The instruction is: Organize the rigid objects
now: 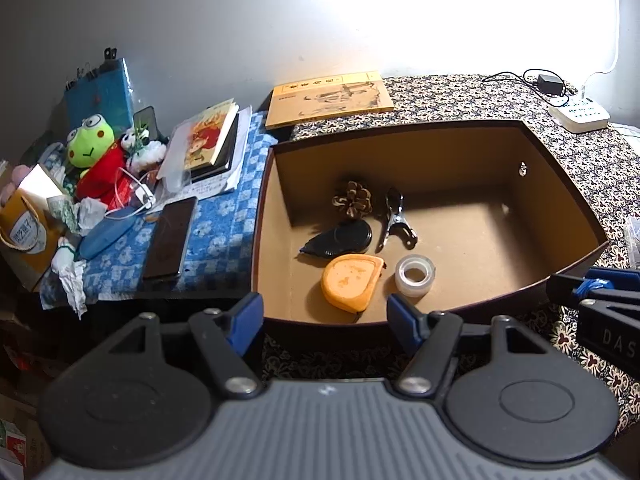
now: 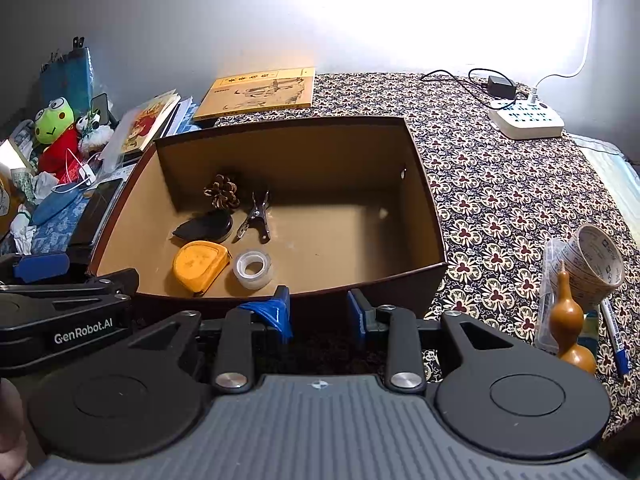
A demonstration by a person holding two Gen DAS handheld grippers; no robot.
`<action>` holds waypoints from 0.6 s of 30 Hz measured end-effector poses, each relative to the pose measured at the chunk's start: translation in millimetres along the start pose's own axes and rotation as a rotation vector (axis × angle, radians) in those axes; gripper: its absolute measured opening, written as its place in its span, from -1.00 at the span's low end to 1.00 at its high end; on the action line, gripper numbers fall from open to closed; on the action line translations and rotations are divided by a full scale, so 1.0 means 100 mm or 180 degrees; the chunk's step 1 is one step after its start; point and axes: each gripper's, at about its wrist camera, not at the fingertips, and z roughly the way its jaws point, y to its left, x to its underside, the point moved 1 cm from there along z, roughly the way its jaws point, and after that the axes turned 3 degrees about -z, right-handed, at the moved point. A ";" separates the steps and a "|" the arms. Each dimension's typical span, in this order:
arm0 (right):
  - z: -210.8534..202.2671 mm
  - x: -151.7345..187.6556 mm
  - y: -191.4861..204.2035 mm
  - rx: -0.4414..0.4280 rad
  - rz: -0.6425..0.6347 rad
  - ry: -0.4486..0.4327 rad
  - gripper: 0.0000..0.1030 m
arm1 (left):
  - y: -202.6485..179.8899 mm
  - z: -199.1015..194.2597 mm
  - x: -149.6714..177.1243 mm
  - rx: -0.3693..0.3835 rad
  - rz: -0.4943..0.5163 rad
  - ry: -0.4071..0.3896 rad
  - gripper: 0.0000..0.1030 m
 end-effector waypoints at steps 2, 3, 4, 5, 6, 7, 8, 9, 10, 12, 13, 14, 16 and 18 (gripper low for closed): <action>-0.03 0.01 0.00 -0.0002 0.0001 -0.0025 -0.72 | -0.02 -0.02 0.01 0.0000 -0.0004 -0.0006 0.34; -0.04 0.01 0.00 -0.0001 -0.0003 -0.0041 -0.72 | -0.02 -0.02 0.01 0.0004 -0.0005 -0.0007 0.34; -0.06 0.02 -0.01 0.0002 -0.0006 -0.0055 -0.72 | -0.03 -0.03 0.01 0.0005 -0.0002 -0.0007 0.34; -0.07 0.02 -0.01 0.0009 -0.0010 -0.0067 -0.72 | -0.03 -0.03 0.02 0.0002 -0.0002 -0.0007 0.34; -0.08 0.02 -0.01 0.0010 -0.0013 -0.0078 -0.72 | -0.04 -0.03 0.02 0.0003 -0.0006 -0.0008 0.34; -0.09 0.03 -0.02 0.0010 -0.0014 -0.0084 -0.72 | -0.04 -0.04 0.02 0.0007 -0.0011 -0.0007 0.34; -0.09 0.03 -0.02 0.0006 -0.0015 -0.0088 -0.72 | -0.04 -0.04 0.02 0.0010 -0.0015 -0.0008 0.34; -0.10 0.03 -0.03 0.0003 -0.0011 -0.0091 -0.72 | -0.04 -0.04 0.02 0.0009 -0.0016 -0.0009 0.34; -0.10 0.03 -0.03 0.0003 -0.0005 -0.0094 -0.72 | -0.05 -0.05 0.02 0.0005 -0.0016 -0.0009 0.34; -0.11 0.05 -0.04 0.0004 0.0001 -0.0095 -0.72 | -0.05 -0.05 0.03 0.0002 -0.0020 -0.0004 0.34; -0.11 0.05 -0.04 0.0006 0.0003 -0.0093 -0.72 | -0.04 -0.04 0.03 0.0002 -0.0024 -0.0002 0.34; -0.11 0.06 -0.03 0.0008 0.0004 -0.0090 -0.72 | -0.04 -0.04 0.03 0.0000 -0.0028 0.0000 0.34; -0.11 0.07 -0.03 0.0004 0.0000 -0.0084 -0.72 | -0.03 -0.04 0.03 -0.0005 -0.0037 0.0004 0.34; -0.11 0.07 -0.02 0.0001 0.0002 -0.0076 -0.72 | -0.02 -0.03 0.03 -0.0006 -0.0042 0.0011 0.35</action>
